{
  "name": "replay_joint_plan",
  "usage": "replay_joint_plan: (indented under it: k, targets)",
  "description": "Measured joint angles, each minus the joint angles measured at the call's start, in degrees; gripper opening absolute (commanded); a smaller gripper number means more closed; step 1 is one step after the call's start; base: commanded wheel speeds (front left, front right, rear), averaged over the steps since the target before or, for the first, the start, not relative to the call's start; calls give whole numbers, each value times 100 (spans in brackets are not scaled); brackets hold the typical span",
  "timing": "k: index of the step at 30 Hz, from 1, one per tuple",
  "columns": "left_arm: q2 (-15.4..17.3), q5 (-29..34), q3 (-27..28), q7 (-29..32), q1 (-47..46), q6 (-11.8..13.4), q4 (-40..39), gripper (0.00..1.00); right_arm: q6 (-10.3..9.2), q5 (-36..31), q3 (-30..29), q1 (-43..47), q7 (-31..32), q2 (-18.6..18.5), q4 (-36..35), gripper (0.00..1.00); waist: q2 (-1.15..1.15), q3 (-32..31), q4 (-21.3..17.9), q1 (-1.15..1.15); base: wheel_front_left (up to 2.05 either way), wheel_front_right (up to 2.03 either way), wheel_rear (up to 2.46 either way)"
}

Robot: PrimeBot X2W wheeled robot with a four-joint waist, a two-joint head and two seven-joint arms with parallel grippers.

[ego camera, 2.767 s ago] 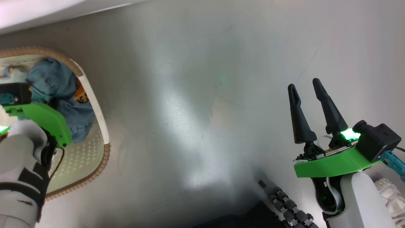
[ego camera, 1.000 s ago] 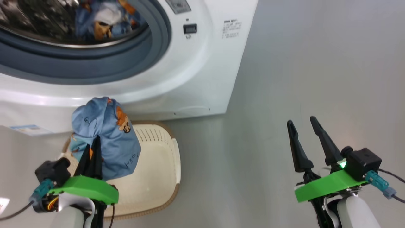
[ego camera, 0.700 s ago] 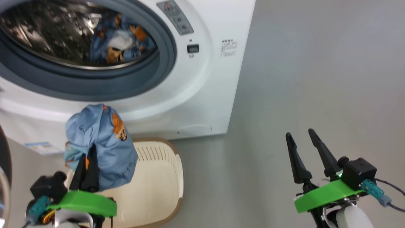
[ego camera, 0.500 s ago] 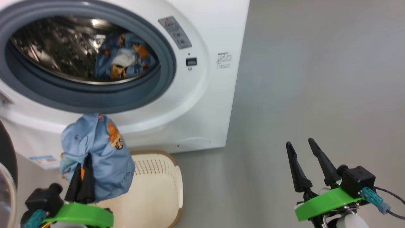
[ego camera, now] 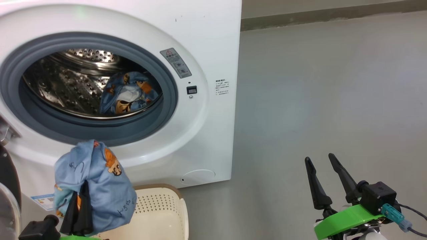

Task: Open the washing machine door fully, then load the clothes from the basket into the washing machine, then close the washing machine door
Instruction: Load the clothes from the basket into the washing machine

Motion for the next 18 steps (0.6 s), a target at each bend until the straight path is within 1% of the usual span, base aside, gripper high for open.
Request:
replay_joint_plan:
  k: [5,18]
  targets:
    - [-1,-9,-91,0,28,111,-114,0,0,0,-52,26,0,0,-20,100,0,-67,-22,0,0,0,0]
    - [-1,-15,-133,0,131,160,-153,0,0,2,-48,114,0,1,-56,100,0,-55,35,0,0,0,0]
